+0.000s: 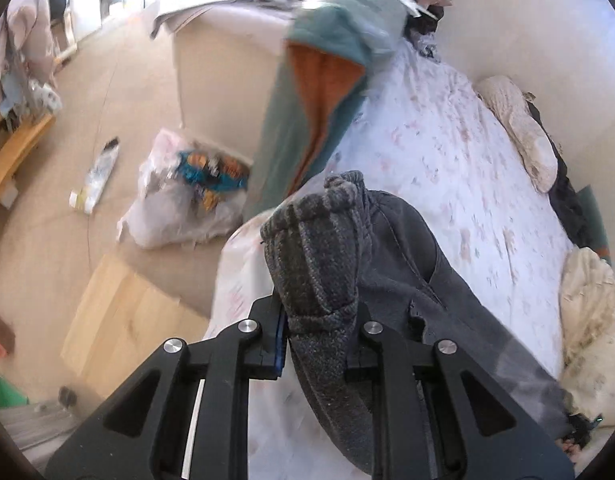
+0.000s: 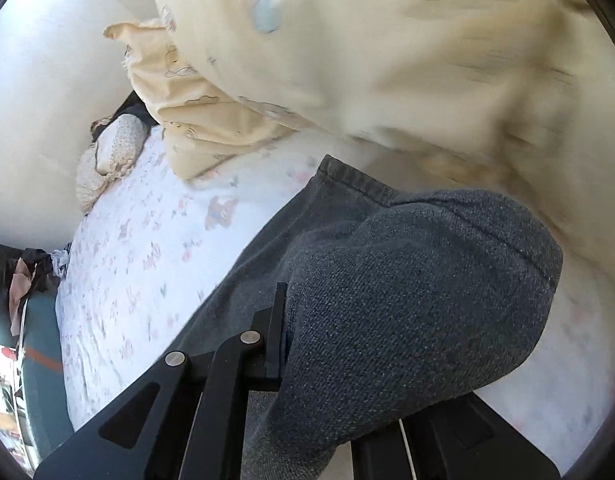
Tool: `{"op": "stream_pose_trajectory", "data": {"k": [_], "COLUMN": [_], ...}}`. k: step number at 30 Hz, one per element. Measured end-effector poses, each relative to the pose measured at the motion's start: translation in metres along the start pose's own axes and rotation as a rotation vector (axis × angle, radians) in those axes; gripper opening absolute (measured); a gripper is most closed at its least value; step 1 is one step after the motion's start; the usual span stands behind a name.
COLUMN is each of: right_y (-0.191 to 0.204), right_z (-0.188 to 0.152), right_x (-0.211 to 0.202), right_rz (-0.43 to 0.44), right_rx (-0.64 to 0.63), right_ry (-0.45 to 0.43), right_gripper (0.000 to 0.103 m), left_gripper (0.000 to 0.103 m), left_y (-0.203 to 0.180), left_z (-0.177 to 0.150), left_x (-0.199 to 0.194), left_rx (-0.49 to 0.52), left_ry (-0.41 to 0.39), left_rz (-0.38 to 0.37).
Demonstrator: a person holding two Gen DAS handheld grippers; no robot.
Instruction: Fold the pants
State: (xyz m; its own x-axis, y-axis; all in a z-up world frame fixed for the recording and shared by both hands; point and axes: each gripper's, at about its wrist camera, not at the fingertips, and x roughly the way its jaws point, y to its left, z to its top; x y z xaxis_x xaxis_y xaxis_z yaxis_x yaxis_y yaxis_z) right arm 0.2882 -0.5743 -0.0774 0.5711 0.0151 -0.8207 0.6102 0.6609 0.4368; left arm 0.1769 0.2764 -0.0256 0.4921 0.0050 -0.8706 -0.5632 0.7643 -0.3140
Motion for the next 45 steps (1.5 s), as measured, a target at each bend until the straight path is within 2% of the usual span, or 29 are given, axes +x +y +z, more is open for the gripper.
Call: {"op": "stream_pose_trajectory", "data": {"k": [4, 6, 8, 10, 11, 13, 14, 15, 16, 17, 19, 20, 21, 22, 24, 25, 26, 27, 30, 31, 32, 33, 34, 37, 38, 40, 42, 45], "right_y": [-0.035, -0.042, -0.051, -0.066, -0.076, -0.092, -0.096, -0.098, -0.097, -0.092, -0.079, -0.067, -0.051, -0.026, 0.025, 0.062, 0.082, 0.111, 0.166, 0.182, 0.197, 0.213, 0.226, 0.253, 0.26, 0.259, 0.253, 0.249], "right_z": [-0.04, -0.061, -0.092, -0.114, -0.124, -0.136, -0.139, -0.14, -0.14, -0.139, -0.138, -0.138, -0.14, -0.146, -0.172, -0.201, -0.221, -0.257, -0.352, -0.387, -0.418, -0.455, -0.484, -0.553, -0.572, -0.607, -0.612, -0.596], "right_x": [-0.046, -0.062, -0.062, -0.046, -0.035, -0.024, -0.026, -0.032, -0.035, -0.04, -0.051, -0.061, -0.074, -0.09, -0.111, -0.116, -0.116, -0.112, -0.093, -0.083, -0.072, -0.062, -0.054, -0.041, -0.034, -0.014, -0.005, -0.01], "right_rz": [-0.05, -0.104, -0.191, -0.199, -0.242, -0.31, -0.339, -0.402, -0.461, -0.574, -0.727, -0.758, -0.743, -0.669, -0.463, -0.297, -0.206, -0.099, 0.107, 0.186, 0.27, 0.342, 0.373, 0.416, 0.41, 0.326, 0.315, 0.336], "right_rx": [0.047, 0.018, -0.001, 0.005, 0.011, 0.032, 0.028, 0.016, -0.009, -0.072, -0.174, -0.216, -0.243, -0.281, -0.383, -0.465, -0.509, -0.561, -0.633, -0.64, -0.639, -0.643, -0.657, -0.732, -0.748, -0.798, -0.795, -0.735], "right_ry": [0.075, 0.079, 0.117, 0.168, 0.216, 0.266, 0.259, 0.245, 0.245, 0.244, 0.221, 0.187, 0.141, 0.084, 0.039, 0.072, 0.113, 0.18, 0.348, 0.426, 0.502, 0.587, 0.633, 0.691, 0.716, 0.752, 0.726, 0.78], "right_gripper": [0.005, 0.006, 0.007, 0.007, 0.01, 0.021, 0.034, 0.041, 0.052, 0.064, 0.066, 0.066, 0.066, 0.066, 0.067, 0.068, 0.068, 0.068, 0.068, 0.063, 0.041, 0.027, 0.021, 0.014, 0.014, 0.014, 0.01, 0.009], "left_gripper": [0.015, 0.015, 0.016, 0.016, 0.016, 0.016, 0.017, 0.017, 0.017, 0.017, 0.018, 0.018, 0.018, 0.018, 0.018, 0.018, 0.018, 0.018, 0.018, 0.018, 0.018, 0.018, 0.018, 0.018, 0.018, 0.018, 0.018, 0.018], "left_y": [0.037, 0.055, 0.067, 0.077, 0.082, 0.082, 0.081, 0.081, 0.082, 0.083, 0.087, 0.088, 0.087, 0.085, 0.081, 0.076, 0.072, 0.067, 0.057, 0.055, 0.052, 0.048, 0.045, 0.038, 0.037, 0.033, 0.028, 0.019], "left_z": [-0.016, -0.026, -0.042, -0.053, -0.059, -0.066, -0.07, -0.073, -0.075, -0.076, -0.074, -0.072, -0.071, -0.071, -0.073, -0.075, -0.076, -0.076, -0.075, -0.076, -0.077, -0.079, -0.081, -0.086, -0.087, -0.092, -0.1, -0.107], "left_x": [-0.046, -0.064, -0.06, -0.04, -0.029, -0.012, -0.011, -0.013, -0.017, -0.02, -0.025, -0.026, -0.028, -0.031, -0.035, -0.037, -0.039, -0.041, -0.04, -0.04, -0.04, -0.041, -0.041, -0.042, -0.043, -0.043, -0.042, -0.048], "left_rx": [0.031, 0.066, 0.136, 0.153, 0.148, 0.188, 0.22, 0.234, 0.24, 0.235, 0.197, 0.185, 0.174, 0.17, 0.194, 0.21, 0.229, 0.251, 0.277, 0.287, 0.302, 0.323, 0.344, 0.395, 0.403, 0.444, 0.495, 0.572], "left_ry": [0.025, 0.036, 0.065, 0.131, 0.169, 0.195, 0.193, 0.188, 0.179, 0.173, 0.167, 0.164, 0.157, 0.151, 0.137, 0.127, 0.119, 0.112, 0.111, 0.112, 0.11, 0.105, 0.1, 0.096, 0.096, 0.111, 0.13, 0.091], "left_rz": [-0.033, -0.03, 0.038, 0.062, 0.067, 0.109, 0.132, 0.129, 0.116, 0.102, 0.07, 0.059, 0.048, 0.039, 0.037, 0.042, 0.041, 0.036, 0.026, 0.021, 0.019, 0.022, 0.026, 0.021, 0.01, -0.028, -0.05, -0.04]}}
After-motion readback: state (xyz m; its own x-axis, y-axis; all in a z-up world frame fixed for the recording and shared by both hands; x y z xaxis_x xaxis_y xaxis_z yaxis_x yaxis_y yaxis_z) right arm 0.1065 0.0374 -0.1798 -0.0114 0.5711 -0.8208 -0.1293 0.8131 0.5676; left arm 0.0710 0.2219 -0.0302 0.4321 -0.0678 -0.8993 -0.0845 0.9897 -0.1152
